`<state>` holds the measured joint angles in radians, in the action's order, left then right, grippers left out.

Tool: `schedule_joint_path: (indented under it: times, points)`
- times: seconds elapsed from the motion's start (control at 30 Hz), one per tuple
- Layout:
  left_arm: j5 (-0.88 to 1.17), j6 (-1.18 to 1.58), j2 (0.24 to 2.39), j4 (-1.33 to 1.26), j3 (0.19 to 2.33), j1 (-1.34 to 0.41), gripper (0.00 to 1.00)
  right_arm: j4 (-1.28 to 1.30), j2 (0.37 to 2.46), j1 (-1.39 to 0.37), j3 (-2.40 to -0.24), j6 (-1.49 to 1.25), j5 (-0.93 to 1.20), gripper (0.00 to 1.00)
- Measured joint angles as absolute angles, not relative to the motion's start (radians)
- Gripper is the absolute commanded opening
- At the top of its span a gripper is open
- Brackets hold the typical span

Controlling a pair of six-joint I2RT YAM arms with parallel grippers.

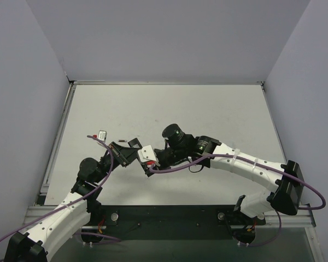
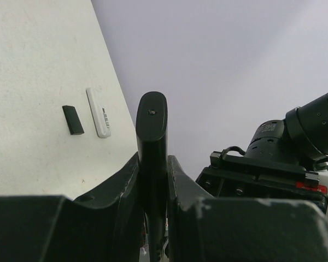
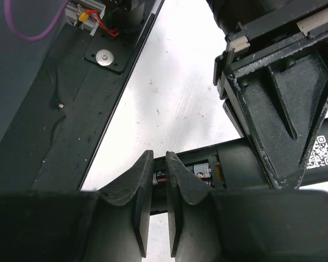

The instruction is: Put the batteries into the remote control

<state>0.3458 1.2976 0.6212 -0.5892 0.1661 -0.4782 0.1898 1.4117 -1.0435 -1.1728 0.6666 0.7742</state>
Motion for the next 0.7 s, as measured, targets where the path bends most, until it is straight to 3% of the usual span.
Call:
schedule_joint_path:
  times: [0.33, 0.7]
  points:
    - [0.346, 1.3, 0.627, -0.606, 0.166, -0.478, 0.0, 0.176, 1.316, -1.046, -1.173, 0.681, 0.758, 0.13]
    - [0.349, 1.3, 0.626, -0.61, 0.166, -0.478, 0.0, 0.139, 1.351, -1.021, -1.173, 0.674, 0.72, 0.17]
